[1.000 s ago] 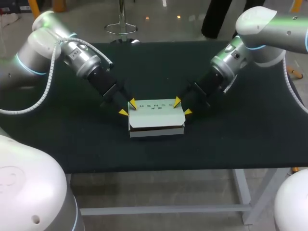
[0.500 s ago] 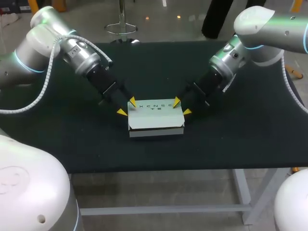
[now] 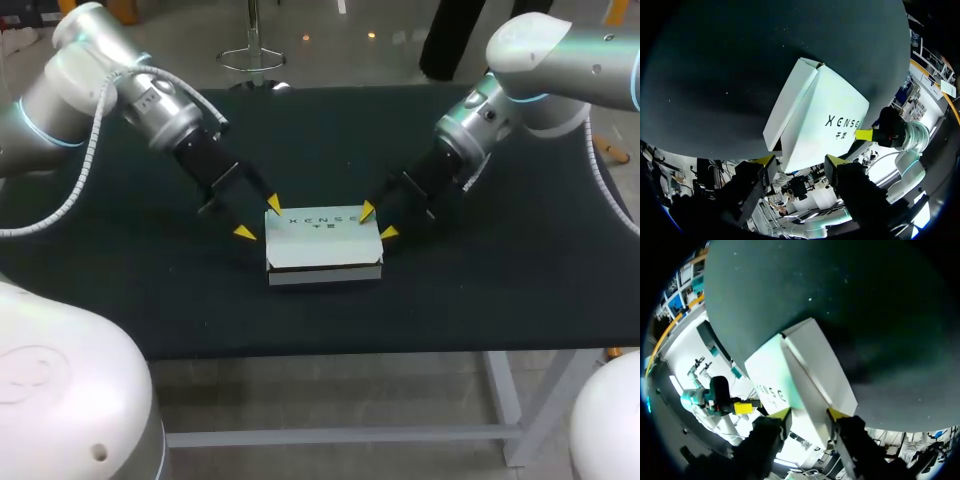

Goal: Assemble the packaging by folding the flat box into shape, placing the metal phone stand inside, and closing the box properly

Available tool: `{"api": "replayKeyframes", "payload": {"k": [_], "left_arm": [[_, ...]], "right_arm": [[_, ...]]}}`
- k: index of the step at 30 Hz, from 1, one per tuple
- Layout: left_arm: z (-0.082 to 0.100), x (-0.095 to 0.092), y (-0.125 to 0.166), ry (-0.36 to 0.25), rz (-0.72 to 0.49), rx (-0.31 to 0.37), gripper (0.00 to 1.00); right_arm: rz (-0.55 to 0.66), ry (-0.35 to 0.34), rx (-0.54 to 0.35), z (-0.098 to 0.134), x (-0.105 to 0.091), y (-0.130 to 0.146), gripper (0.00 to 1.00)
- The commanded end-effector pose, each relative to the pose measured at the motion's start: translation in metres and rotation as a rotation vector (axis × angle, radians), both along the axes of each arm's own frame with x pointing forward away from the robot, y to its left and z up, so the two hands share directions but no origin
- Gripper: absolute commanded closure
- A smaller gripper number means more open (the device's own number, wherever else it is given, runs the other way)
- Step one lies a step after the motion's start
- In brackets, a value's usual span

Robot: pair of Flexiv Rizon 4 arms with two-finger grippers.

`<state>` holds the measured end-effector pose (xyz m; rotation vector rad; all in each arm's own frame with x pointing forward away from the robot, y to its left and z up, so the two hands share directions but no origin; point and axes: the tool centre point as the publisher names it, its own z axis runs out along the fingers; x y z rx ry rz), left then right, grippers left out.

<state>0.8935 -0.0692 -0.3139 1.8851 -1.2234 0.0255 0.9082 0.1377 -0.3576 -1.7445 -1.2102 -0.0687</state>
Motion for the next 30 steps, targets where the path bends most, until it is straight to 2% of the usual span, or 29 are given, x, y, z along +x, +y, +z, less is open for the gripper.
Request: {"api": "replayKeyframes", "payload": {"k": [1, 9, 18, 30], "left_arm": [[0.010, -0.008, 0.001, -0.030, 0.007, 0.021, 0.33], [0.020, -0.009, 0.002, -0.075, -0.021, 0.047, 0.31], [0.037, -0.011, 0.000, -0.141, -0.108, 0.063, 0.20], [0.042, -0.008, -0.002, -0.160, -0.159, 0.056, 0.15]], "right_arm": [[0.004, 0.003, 0.002, -0.002, 0.002, 0.001, 0.52], [0.004, 0.003, 0.002, -0.002, 0.002, 0.001, 0.52], [0.004, 0.003, 0.002, -0.002, 0.002, 0.001, 0.52], [0.004, 0.003, 0.002, -0.002, 0.002, 0.001, 0.56]]}}
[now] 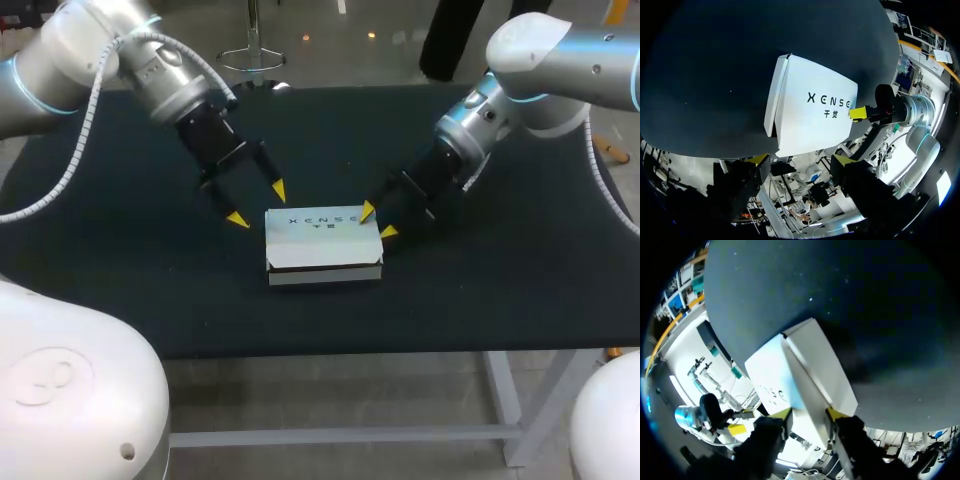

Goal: Assemble the packaging by folding the flat box into shape, placing the metal phone stand inside, and closing the box properly

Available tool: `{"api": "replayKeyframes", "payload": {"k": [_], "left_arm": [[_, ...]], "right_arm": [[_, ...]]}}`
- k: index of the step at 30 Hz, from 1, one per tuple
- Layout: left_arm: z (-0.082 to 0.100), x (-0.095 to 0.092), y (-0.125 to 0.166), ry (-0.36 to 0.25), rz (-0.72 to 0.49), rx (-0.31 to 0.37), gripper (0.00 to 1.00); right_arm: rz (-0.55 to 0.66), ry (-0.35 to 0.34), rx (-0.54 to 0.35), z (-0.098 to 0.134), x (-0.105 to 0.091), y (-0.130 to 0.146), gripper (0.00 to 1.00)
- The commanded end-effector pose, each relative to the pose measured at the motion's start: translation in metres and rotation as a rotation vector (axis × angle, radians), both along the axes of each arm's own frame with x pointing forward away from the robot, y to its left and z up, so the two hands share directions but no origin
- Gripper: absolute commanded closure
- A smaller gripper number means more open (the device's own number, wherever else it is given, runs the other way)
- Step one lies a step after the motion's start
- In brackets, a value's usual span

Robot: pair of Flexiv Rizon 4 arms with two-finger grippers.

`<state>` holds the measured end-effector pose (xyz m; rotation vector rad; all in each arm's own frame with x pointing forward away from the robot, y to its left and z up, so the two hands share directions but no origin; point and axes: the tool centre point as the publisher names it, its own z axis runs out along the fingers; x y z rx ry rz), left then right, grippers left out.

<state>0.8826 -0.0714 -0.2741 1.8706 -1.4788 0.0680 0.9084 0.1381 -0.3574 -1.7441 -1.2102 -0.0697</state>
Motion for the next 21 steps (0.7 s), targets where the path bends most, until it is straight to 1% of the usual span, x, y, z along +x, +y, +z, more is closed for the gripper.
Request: {"api": "replayKeyframes", "payload": {"k": [1, 8, 12, 16, 21], "left_arm": [[0.0023, 0.0032, 0.0008, 0.000, -0.024, -0.001, 0.15], [0.0043, 0.0045, 0.0003, -0.012, -0.040, 0.008, 0.10], [0.0048, 0.0047, 0.0003, -0.015, -0.046, 0.012, 0.09], [0.0047, 0.0054, 0.0001, -0.004, -0.059, 0.007, 0.09], [0.0056, 0.0066, -0.0011, -0.010, -0.076, 0.013, 0.08]], "right_arm": [[0.004, 0.004, 0.002, -0.0018, 0.0016, 0.0002, 0.56], [0.004, 0.004, 0.002, -0.0018, 0.0016, 0.0002, 0.54], [0.004, 0.004, 0.002, -0.0018, 0.0016, 0.0002, 0.54], [0.004, 0.004, 0.002, -0.0018, 0.0016, 0.0002, 0.54], [0.004, 0.003, 0.003, -0.0017, 0.0016, 0.0001, 0.53]]}}
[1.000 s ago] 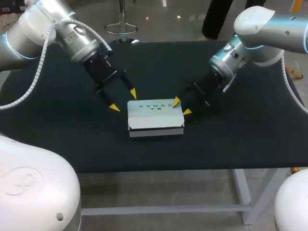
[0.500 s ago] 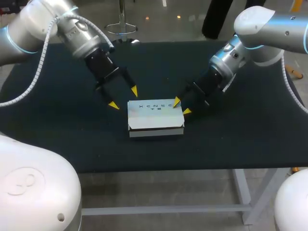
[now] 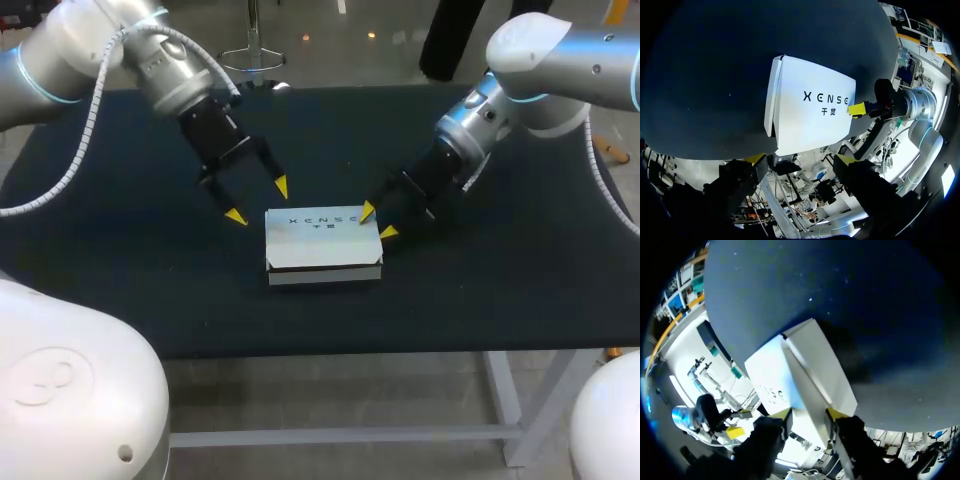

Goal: Assemble the packaging by folding the flat box into shape, placing the metal phone stand inside, and closing the box properly

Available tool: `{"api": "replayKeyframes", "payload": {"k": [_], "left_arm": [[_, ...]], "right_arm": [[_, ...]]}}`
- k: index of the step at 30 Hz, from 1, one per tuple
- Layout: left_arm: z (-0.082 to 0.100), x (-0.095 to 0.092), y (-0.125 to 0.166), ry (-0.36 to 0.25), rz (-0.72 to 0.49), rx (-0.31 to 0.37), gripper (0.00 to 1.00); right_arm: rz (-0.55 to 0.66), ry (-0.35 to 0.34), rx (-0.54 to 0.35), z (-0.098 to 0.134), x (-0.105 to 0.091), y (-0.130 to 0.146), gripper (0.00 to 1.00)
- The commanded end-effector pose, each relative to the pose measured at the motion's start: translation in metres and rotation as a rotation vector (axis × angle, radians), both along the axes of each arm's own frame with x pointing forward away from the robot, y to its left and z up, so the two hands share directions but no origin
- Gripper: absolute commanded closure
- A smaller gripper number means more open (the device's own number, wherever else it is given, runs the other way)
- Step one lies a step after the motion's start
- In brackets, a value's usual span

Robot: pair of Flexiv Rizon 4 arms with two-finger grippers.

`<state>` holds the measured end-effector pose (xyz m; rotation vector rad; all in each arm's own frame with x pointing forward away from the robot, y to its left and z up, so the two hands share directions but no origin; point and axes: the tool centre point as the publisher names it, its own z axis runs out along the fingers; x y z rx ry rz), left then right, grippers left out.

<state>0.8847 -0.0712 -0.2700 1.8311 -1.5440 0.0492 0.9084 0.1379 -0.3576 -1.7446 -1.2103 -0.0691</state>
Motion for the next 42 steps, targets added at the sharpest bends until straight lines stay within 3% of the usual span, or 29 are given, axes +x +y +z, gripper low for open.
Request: {"api": "replayKeyframes", "payload": {"k": [1, 16, 34, 42], "left_arm": [[0.002, 0.004, -0.002, -0.001, -0.023, 0.013, 0.09], [0.004, 0.002, -0.010, -0.062, -0.087, 0.049, 0.08], [0.000, 0.001, -0.018, -0.144, -0.174, 0.082, 0.07], [0.003, -0.001, -0.021, -0.265, -0.234, 0.093, 0.06]], "right_arm": [[0.003, 0.001, 0.004, -0.001, 0.002, 0.000, 0.53], [0.026, -0.069, -0.014, -0.003, 0.003, 0.001, 0.51], [0.036, -0.099, -0.009, -0.005, 0.007, 0.002, 0.50], [0.036, -0.099, -0.009, -0.005, 0.007, 0.002, 0.51]]}}
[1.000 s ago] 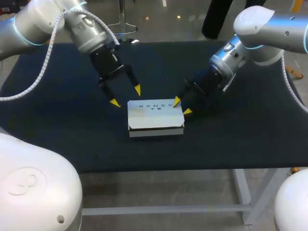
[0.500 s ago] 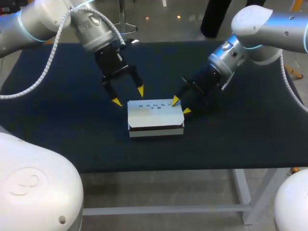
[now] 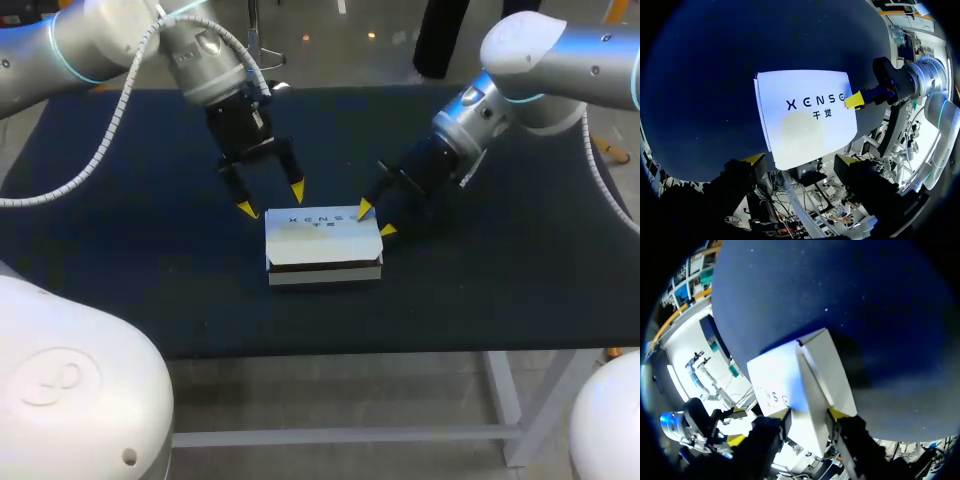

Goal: Assemble the packaging by folding the flat box into shape, placing the metal phone stand inside, and closing the box properly

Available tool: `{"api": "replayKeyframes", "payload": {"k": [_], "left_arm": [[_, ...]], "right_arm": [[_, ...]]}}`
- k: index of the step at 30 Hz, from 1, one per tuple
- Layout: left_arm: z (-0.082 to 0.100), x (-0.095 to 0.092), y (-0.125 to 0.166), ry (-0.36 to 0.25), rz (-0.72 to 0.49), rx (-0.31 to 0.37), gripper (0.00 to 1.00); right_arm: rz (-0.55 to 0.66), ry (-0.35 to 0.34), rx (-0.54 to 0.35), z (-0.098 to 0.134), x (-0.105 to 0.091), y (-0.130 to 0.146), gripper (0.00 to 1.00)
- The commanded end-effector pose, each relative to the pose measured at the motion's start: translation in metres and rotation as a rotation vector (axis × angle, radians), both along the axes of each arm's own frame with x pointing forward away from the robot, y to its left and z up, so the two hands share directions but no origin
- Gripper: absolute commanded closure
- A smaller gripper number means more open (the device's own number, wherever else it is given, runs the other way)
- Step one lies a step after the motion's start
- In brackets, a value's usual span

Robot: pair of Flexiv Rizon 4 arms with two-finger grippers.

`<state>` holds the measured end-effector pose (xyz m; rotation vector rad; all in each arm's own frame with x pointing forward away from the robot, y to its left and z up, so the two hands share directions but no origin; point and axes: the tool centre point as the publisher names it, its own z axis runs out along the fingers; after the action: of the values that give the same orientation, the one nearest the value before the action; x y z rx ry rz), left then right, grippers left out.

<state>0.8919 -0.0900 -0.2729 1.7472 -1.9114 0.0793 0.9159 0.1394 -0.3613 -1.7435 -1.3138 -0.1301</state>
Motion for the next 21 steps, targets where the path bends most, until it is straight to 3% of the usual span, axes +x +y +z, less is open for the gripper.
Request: {"api": "replayKeyframes", "payload": {"k": [1, 5, 11, 18, 21], "left_arm": [[0.006, -0.009, -0.002, -0.075, -0.028, 0.014, 0.05], [0.007, -0.012, -0.006, -0.148, -0.105, 0.026, 0.00], [0.008, -0.021, -0.011, -0.222, -0.260, 0.054, 0.00], [0.009, -0.039, -0.017, -0.333, -0.511, 0.052, 0.00], [0.009, -0.042, -0.021, -0.304, -0.633, 0.056, 0.00]], "right_arm": [[0.000, -0.001, 0.000, -0.001, 0.000, 0.000, 0.51], [0.000, -0.001, 0.000, -0.001, 0.000, 0.000, 0.51], [0.000, -0.001, 0.000, -0.001, 0.000, 0.000, 0.51], [0.000, -0.001, 0.000, -0.001, 0.000, 0.000, 0.52], [0.000, -0.001, 0.000, -0.001, 0.000, 0.000, 0.52]]}}
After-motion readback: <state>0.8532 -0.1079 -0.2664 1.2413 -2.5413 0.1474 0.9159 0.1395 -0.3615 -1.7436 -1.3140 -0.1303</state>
